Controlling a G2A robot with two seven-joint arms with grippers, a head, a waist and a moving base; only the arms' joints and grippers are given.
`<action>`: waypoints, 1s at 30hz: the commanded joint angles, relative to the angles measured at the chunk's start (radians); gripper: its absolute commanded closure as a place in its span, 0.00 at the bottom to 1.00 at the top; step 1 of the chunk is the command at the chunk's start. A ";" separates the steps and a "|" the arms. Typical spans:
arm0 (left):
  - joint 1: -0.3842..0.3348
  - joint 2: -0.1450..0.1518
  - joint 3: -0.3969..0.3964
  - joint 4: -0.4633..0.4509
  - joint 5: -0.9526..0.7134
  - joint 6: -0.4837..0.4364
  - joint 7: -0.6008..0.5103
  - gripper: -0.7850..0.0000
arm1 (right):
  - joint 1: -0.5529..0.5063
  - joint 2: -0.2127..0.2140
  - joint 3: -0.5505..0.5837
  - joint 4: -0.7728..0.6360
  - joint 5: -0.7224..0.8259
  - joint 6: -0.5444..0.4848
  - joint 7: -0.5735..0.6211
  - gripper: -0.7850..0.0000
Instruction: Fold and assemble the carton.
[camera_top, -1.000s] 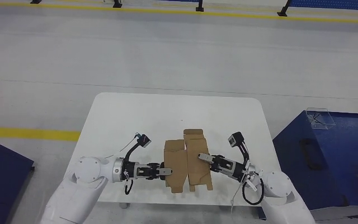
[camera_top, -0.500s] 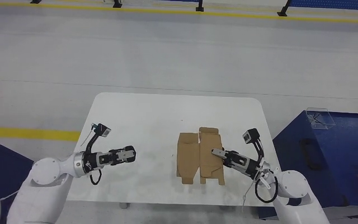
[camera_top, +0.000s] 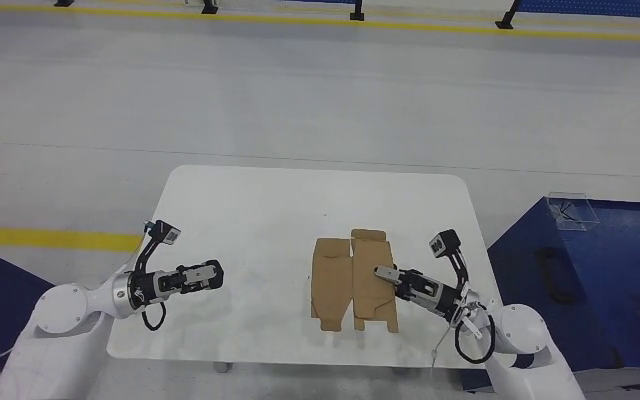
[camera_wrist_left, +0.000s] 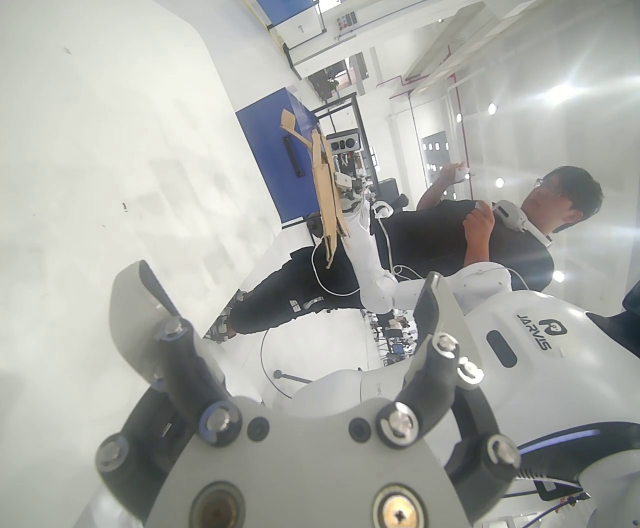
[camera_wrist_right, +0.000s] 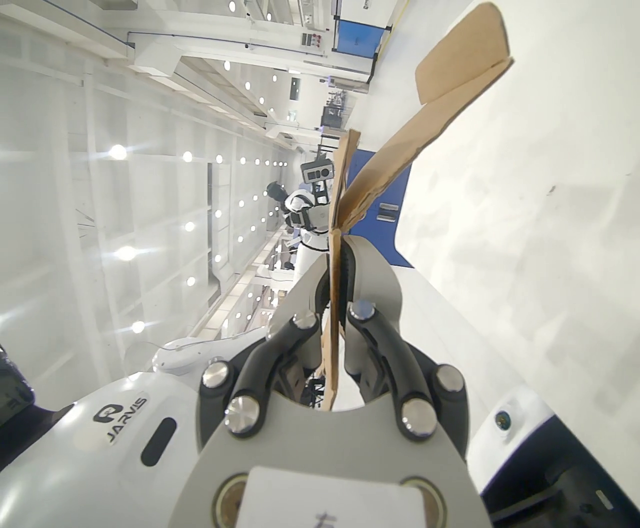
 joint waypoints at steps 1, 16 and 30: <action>0.000 0.000 0.000 0.000 0.000 0.000 0.000 0.00 | 0.004 -0.001 0.003 -0.050 0.049 -0.040 -0.010 1.00; 0.000 0.000 0.000 0.000 0.000 0.000 0.000 0.00 | -0.016 -0.009 0.080 -0.326 0.196 -0.277 -0.128 1.00; 0.000 0.000 0.000 0.000 0.000 0.000 0.000 0.00 | -0.013 -0.010 0.070 -0.292 0.602 0.050 -0.166 1.00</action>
